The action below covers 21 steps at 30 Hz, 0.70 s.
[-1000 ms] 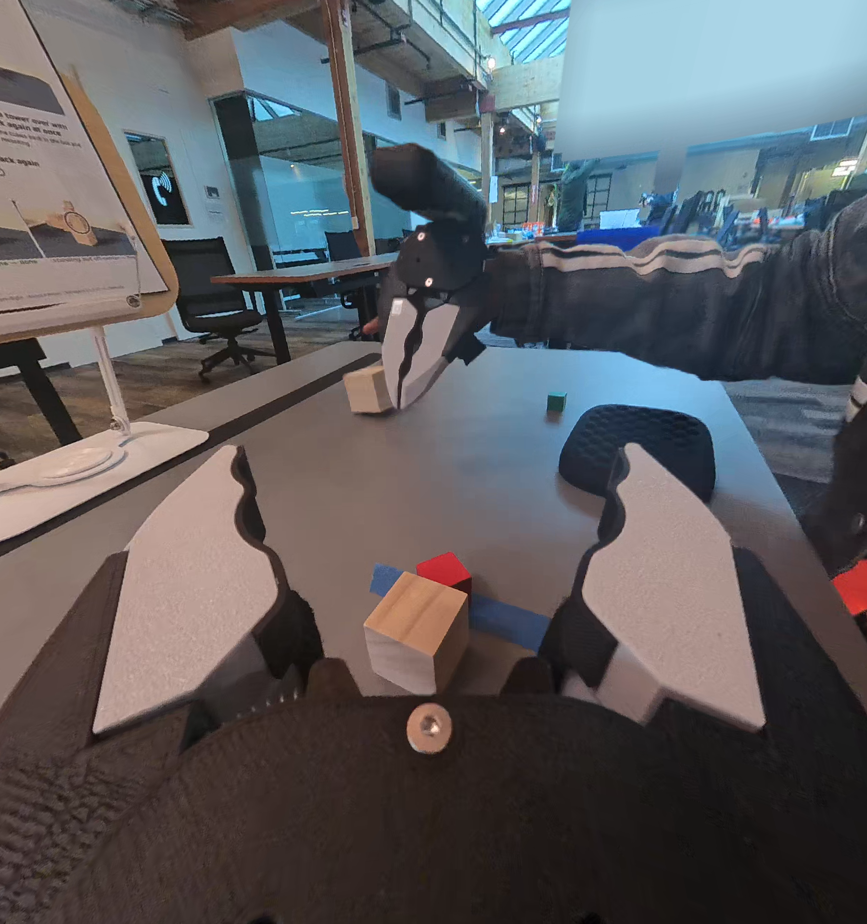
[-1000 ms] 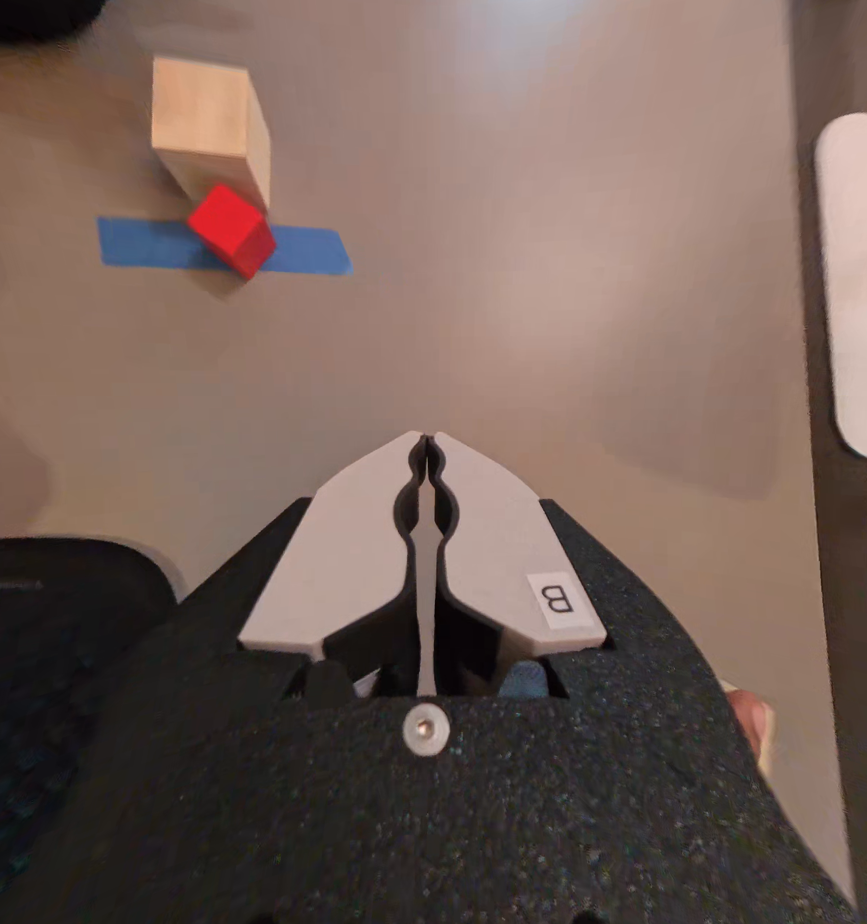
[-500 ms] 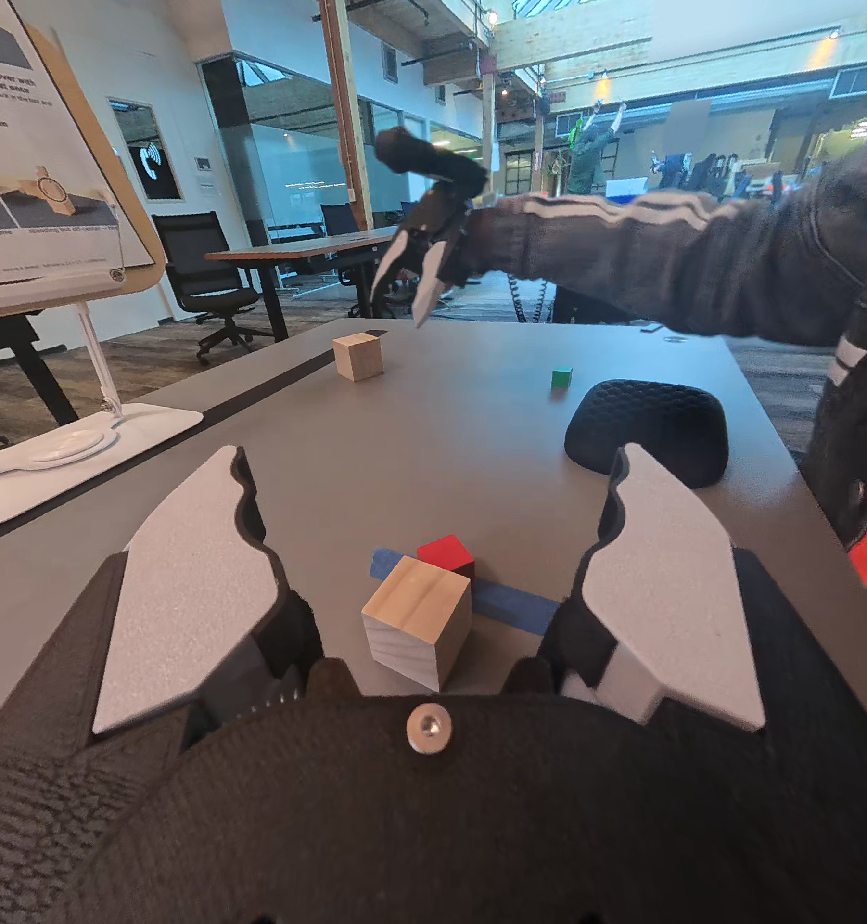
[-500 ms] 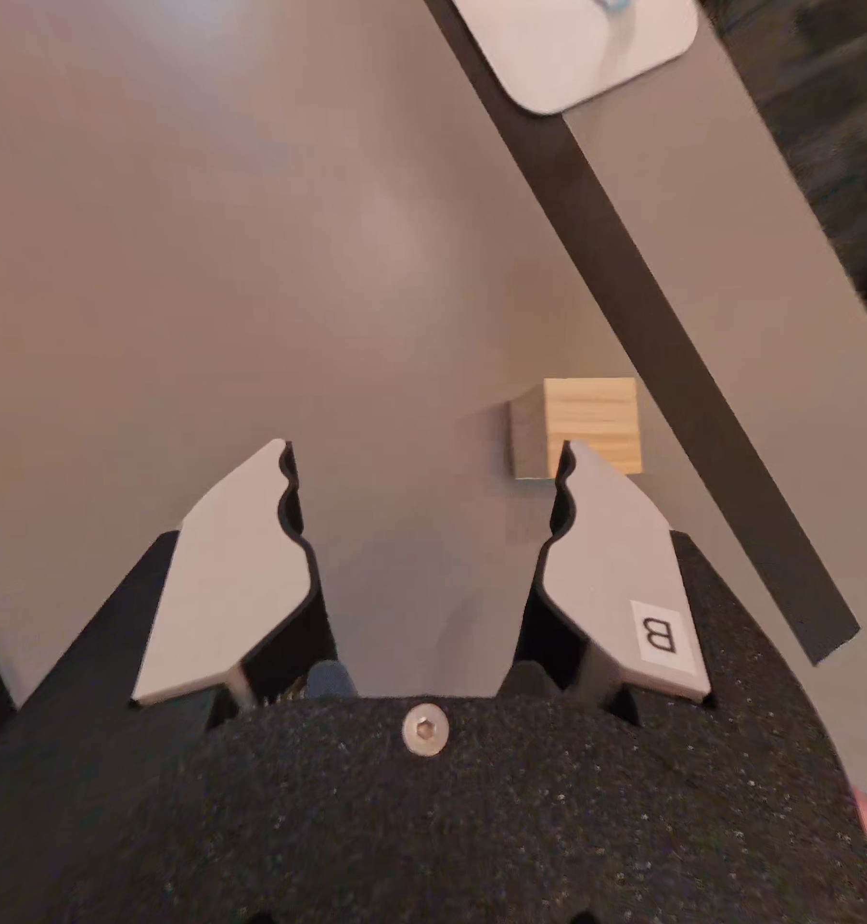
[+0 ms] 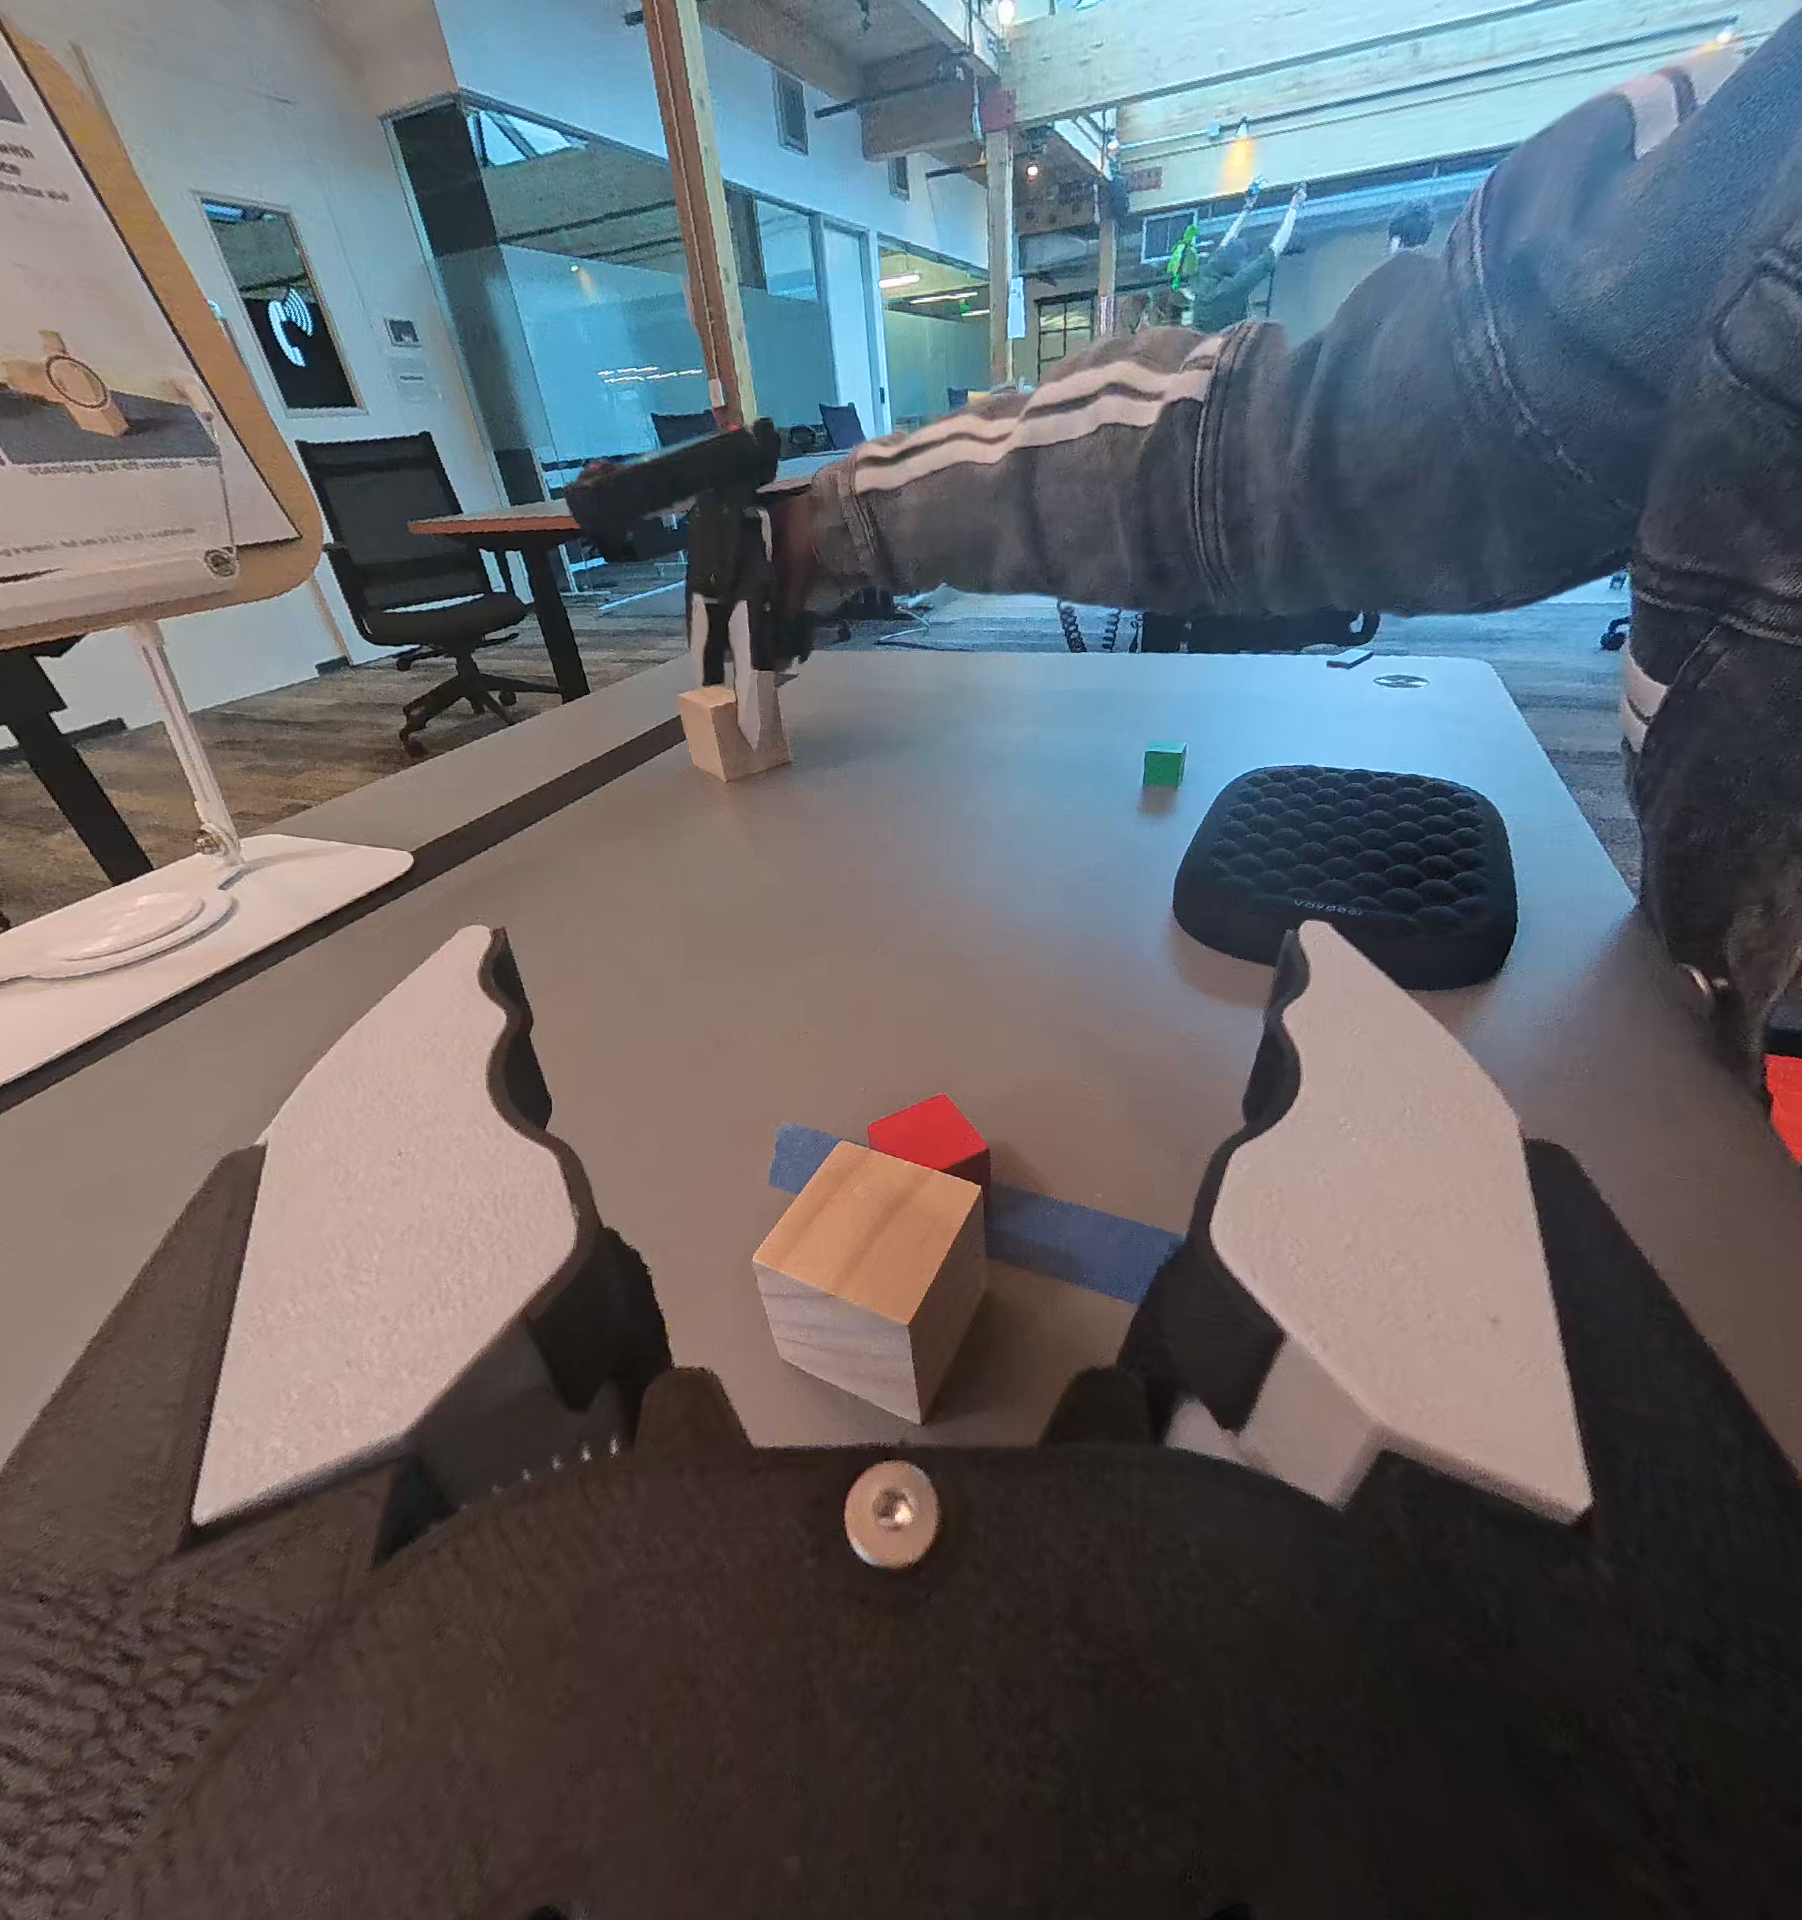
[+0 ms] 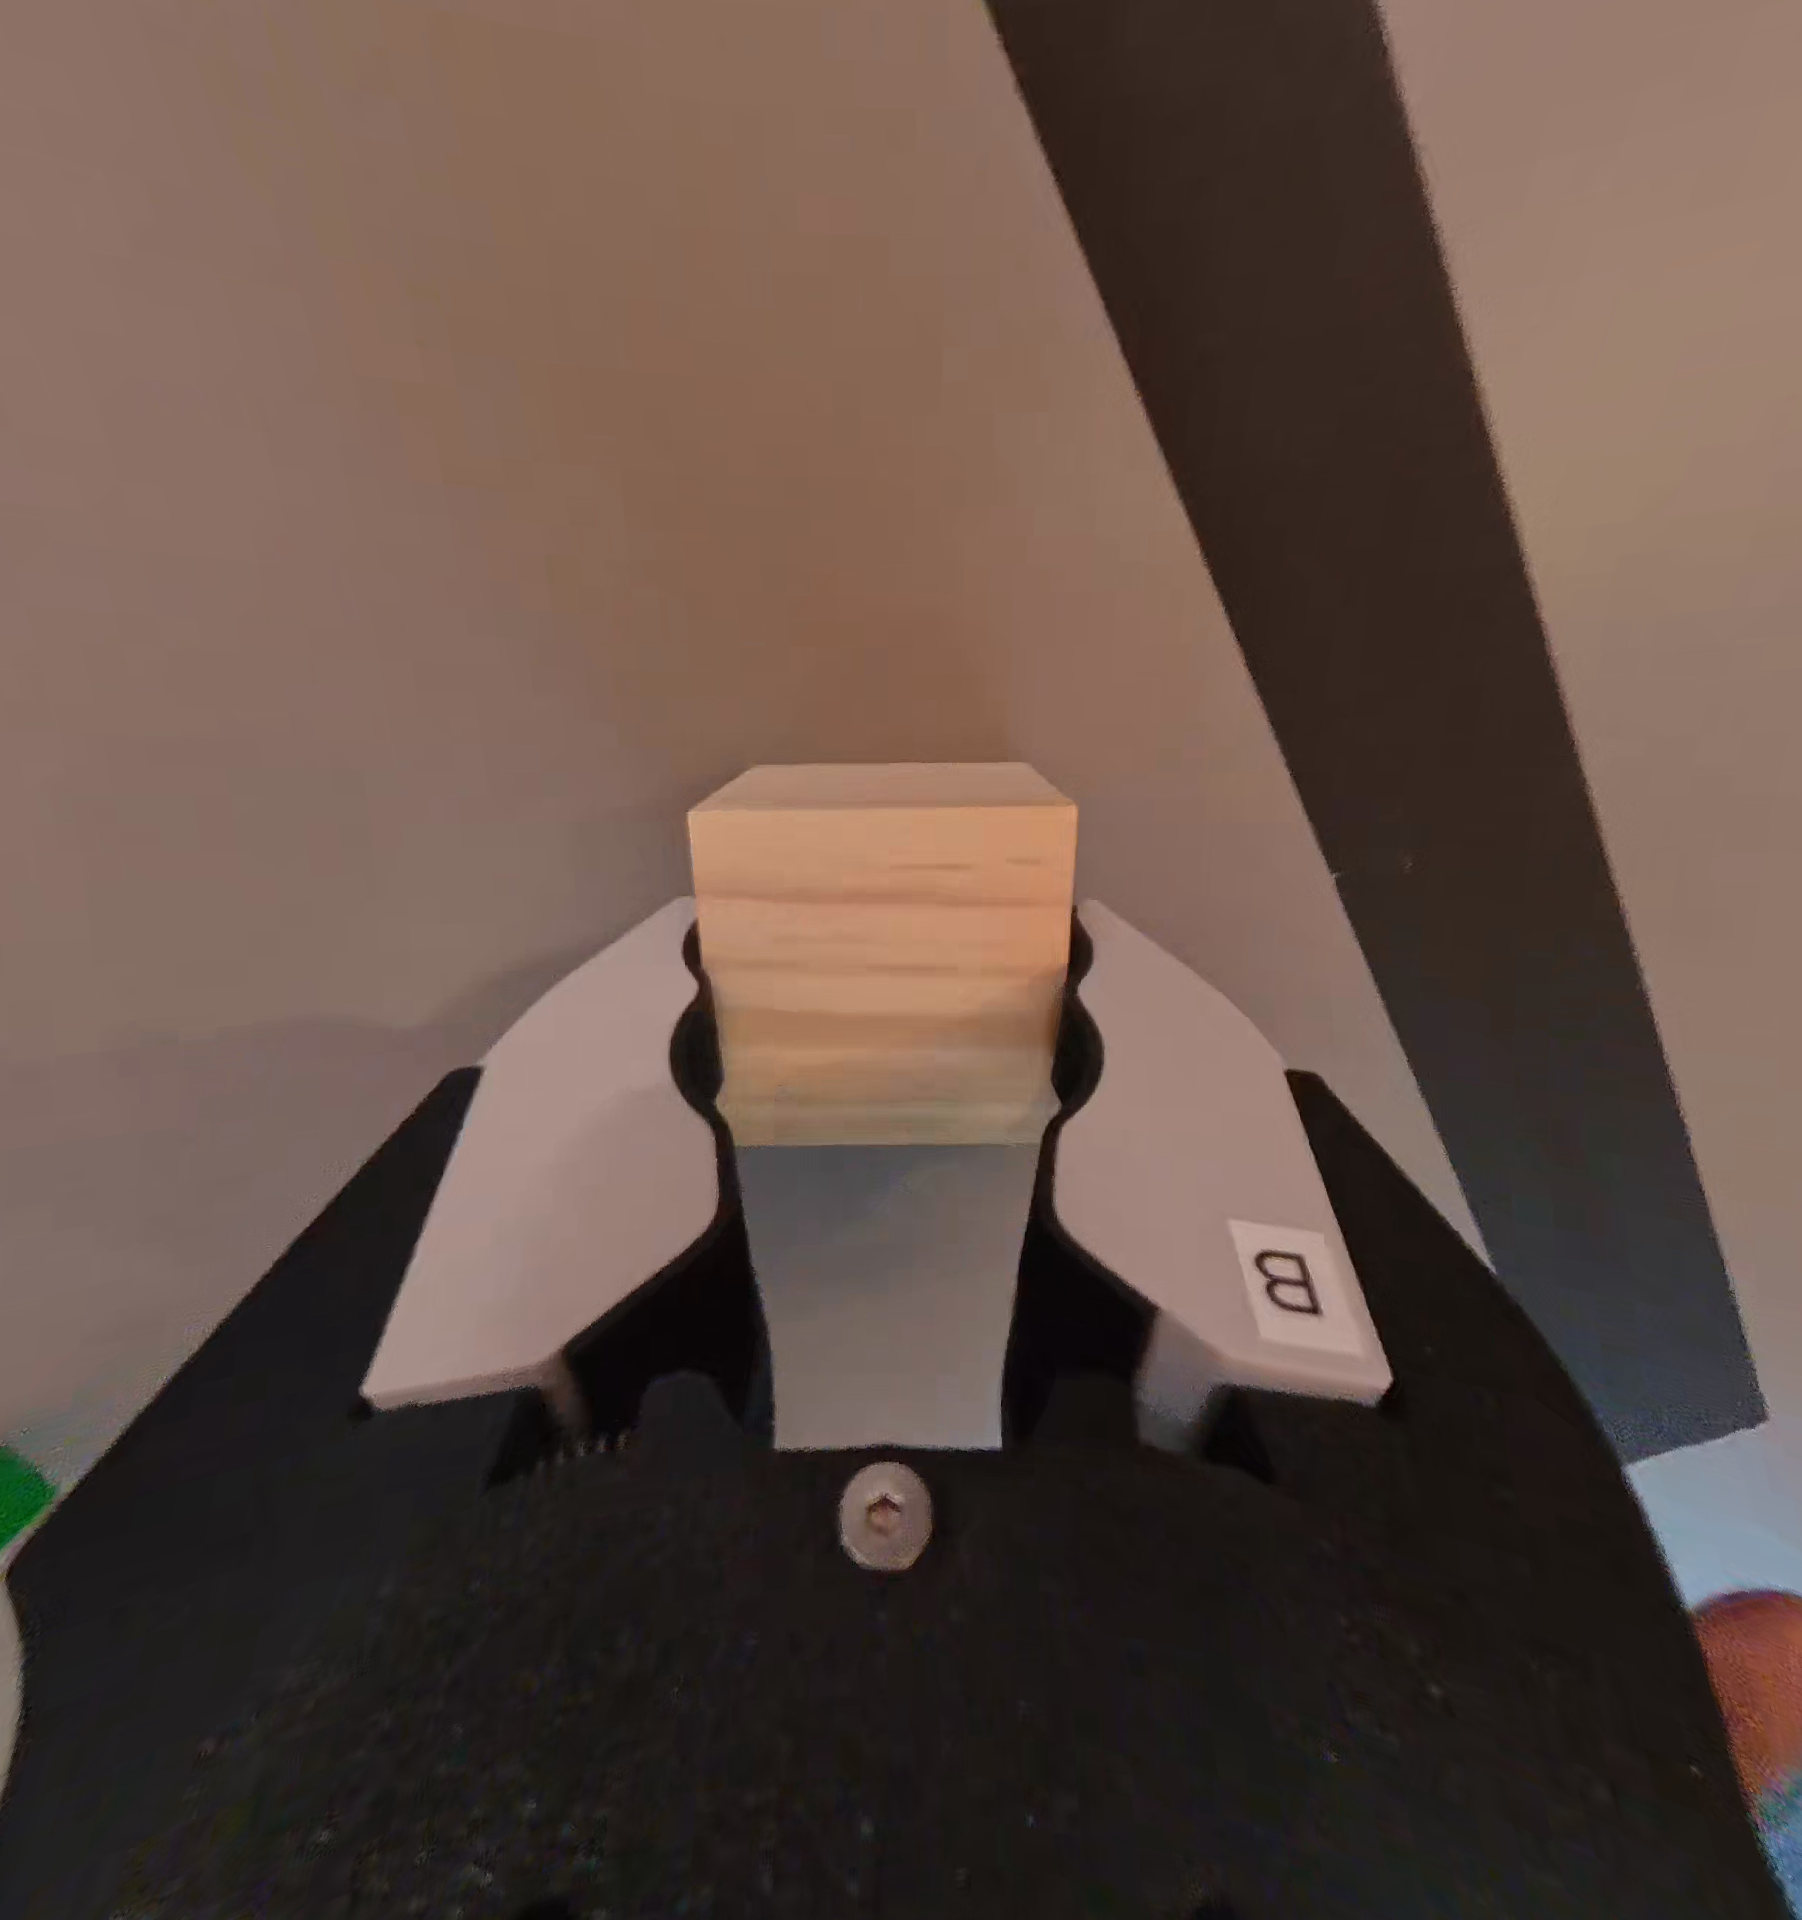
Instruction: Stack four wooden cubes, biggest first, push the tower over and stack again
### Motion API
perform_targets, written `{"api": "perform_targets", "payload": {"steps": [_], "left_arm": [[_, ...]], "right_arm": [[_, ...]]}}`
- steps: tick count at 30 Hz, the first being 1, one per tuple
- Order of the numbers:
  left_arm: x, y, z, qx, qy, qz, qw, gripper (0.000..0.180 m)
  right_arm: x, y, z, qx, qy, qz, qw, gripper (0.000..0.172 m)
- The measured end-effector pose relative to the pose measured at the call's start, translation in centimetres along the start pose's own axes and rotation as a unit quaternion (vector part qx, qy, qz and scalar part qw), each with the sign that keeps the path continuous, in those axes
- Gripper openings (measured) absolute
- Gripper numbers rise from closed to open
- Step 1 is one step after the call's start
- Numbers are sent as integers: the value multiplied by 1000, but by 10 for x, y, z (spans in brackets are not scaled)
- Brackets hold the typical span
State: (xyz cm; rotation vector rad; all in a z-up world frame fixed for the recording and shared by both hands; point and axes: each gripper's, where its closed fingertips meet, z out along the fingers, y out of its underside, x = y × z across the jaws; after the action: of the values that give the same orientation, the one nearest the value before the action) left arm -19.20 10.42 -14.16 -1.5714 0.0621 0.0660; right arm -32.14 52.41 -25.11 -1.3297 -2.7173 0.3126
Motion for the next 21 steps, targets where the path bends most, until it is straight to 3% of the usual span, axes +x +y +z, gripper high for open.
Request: {"api": "perform_targets", "payload": {"steps": [6, 11, 14, 16, 18, 21], "left_arm": [[0, 3, 1, -10, -4, 7, 1000, 131], [0, 4, 2, -17, -5, 4, 1000, 131], [-2, -2, 2, -7, -15, 9, 1000, 130], [-5, -14, 0, 24, -31, 3, 999, 120], [-8, -39, -3, 87, -62, 10, 994, 114], [0, -64, -9, 131, -115, 152, 973, 105]], "right_arm": [[-61, -37, -33, 72, 3, -87, 994, 61], [-185, -77, -64, 134, -21, -207, 969, 61], [-265, -108, -83, 235, -52, -234, 942, 61], [-317, -134, -101, 348, -93, -200, 911, 61], [-364, -154, -123, 457, -187, -113, 862, 60], [-403, -171, -145, 553, -337, 26, 762, 60]]}}
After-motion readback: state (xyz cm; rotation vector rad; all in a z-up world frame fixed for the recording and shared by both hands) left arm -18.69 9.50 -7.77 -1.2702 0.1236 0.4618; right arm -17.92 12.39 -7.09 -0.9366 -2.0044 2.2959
